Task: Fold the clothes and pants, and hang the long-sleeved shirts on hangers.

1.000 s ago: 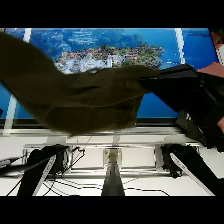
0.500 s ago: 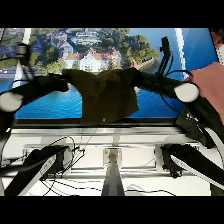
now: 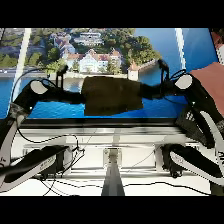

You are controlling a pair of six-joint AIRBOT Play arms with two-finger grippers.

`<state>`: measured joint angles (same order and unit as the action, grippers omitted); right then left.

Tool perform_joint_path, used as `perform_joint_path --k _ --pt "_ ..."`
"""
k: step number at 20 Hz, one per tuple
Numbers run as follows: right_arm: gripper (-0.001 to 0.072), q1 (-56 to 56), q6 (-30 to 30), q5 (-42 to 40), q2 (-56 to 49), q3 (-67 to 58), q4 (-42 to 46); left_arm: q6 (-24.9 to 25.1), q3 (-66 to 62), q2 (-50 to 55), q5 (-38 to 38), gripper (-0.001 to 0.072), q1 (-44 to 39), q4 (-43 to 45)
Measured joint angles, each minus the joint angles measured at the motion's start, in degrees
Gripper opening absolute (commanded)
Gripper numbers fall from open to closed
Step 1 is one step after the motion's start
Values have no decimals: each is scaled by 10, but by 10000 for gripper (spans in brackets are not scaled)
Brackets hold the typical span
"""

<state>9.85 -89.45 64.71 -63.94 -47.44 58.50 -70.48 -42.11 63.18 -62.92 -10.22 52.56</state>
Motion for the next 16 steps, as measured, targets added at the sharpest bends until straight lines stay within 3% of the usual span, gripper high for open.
perform_joint_path --k 3,4,5,6,7,8,9,16 --pt "40 0 3 71 -2 31 26 0 23 12 -48 22 -26 -2" --pt "111 3 4 82 -3 43 28 -1 31 14 -59 22 -34 -2" --pt "434 9 5 93 -3 54 30 -3 36 15 -65 23 -40 -2" --pt "714 13 6 101 -3 63 30 -5 41 16 -69 78 -44 -2" --pt "705 17 8 102 -3 69 31 -7 43 17 -73 244 -47 -3" --pt "705 19 9 100 -3 74 32 -7 46 17 -76 512 -49 -3" --pt "705 22 9 98 -3 77 38 -10 47 18 -78 697 -50 -3" --pt "705 9 -26 -5 -3 83 82 -11 51 19 -74 699 -54 -3"
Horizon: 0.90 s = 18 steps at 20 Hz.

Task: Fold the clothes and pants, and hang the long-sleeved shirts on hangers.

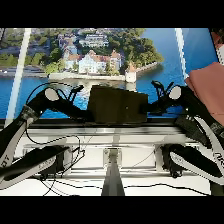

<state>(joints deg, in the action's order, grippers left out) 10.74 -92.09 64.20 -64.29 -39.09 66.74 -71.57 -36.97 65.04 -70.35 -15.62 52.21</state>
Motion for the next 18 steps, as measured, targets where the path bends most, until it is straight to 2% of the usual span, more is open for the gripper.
perform_joint_path --k 2,5,10,18 --pt "698 -36 -22 -26 0 0 4 0 0 0 6 698 0 0" --pt "679 -110 -27 -21 -7 1 -26 0 0 0 16 698 0 0" --pt "678 -165 71 25 -64 4 -160 0 0 0 25 698 0 0" --pt "674 -156 138 -22 -137 4 -202 0 0 0 29 697 0 0"
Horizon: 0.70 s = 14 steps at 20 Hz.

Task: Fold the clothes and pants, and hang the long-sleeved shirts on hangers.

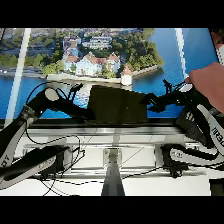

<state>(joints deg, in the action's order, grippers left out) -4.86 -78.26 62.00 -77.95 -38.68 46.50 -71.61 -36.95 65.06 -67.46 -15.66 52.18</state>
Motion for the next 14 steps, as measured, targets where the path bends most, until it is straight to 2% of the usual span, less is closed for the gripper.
perform_joint_path --k 1,2,4,6,8,9,14 --pt "635 8 10 -6 -6 0 -5 0 0 0 2 696 0 0" --pt "559 19 19 -14 -12 0 -16 0 0 1 6 690 0 0" --pt "304 52 45 -31 -24 0 -35 0 0 4 15 690 0 0" --pt "215 87 74 -42 -28 -4 -53 0 0 12 18 690 0 0" --pt "63 109 94 -46 -24 -21 -63 0 0 22 22 692 0 0" --pt "39 116 100 -44 -18 -34 -62 0 0 26 26 692 0 0" --pt "39 104 93 -39 42 -145 9 0 -39 34 53 692 22 6"
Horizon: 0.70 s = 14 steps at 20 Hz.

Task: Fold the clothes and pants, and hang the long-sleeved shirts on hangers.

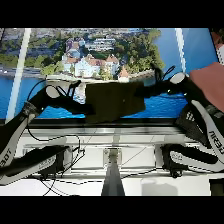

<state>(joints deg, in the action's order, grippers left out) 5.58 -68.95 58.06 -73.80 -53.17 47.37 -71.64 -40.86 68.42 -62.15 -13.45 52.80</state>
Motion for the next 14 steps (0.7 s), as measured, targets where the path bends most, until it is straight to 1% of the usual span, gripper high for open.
perform_joint_path --k 2,5,7,9,11,14 --pt "39 -24 -33 -1 31 -56 43 0 -40 0 1 692 14 13" --pt "39 -83 -119 10 84 -145 125 0 -111 -13 -4 692 29 42" --pt "39 -138 -186 43 120 -208 188 0 -157 -29 -5 691 34 62" --pt "39 -206 -241 76 156 -265 253 0 -191 -48 2 691 37 76" --pt "39 -285 -277 115 188 -306 316 0 -210 -68 19 692 39 84" --pt "40 -415 -305 188 214 -333 392 0 -224 -87 37 691 39 82"
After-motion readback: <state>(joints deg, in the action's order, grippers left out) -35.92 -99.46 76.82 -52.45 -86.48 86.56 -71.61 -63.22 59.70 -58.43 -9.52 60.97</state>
